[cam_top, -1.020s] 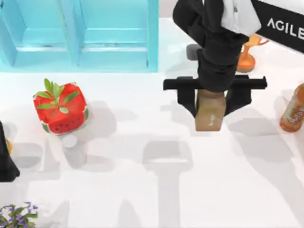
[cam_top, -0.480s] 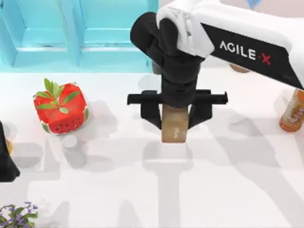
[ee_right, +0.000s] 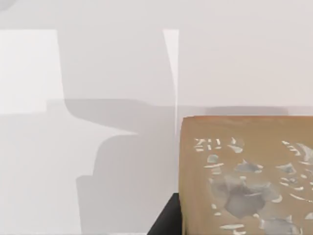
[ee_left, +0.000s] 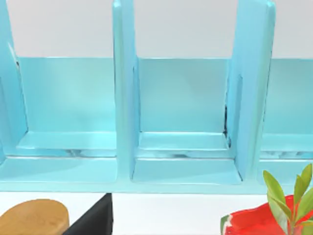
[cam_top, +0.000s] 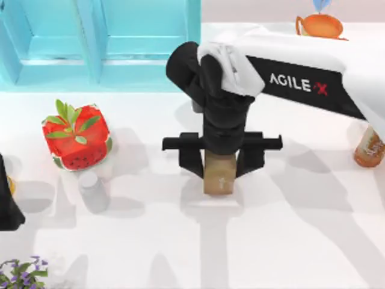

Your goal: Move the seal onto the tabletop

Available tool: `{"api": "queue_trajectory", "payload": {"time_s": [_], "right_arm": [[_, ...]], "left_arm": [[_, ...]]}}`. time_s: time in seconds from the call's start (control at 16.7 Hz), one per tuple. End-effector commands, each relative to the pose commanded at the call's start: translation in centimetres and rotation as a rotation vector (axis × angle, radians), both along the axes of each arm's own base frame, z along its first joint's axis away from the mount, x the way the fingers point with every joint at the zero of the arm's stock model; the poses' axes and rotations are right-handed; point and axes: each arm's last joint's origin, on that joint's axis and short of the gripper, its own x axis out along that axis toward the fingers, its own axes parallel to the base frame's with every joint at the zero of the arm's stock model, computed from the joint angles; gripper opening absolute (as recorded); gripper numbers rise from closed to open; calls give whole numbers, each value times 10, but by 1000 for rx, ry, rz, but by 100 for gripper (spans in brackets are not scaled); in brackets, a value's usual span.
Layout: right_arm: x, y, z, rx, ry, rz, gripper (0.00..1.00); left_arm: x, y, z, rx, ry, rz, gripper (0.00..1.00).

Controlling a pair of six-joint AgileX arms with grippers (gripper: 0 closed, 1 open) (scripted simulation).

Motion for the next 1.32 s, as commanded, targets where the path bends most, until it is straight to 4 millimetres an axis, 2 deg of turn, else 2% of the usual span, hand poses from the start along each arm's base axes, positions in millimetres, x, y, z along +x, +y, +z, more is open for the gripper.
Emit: {"api": "queue_trajectory", "payload": {"time_s": [0.12,0.9,1.32], "right_arm": [[0,0,0,0,0,0,0],[0,0,0,0,0,0,98],[0,0,0,0,0,0,100]], "left_arm": [[0,0,0,0,0,0,100],[0,0,0,0,0,0,100],[0,0,0,0,0,0,100]]}}
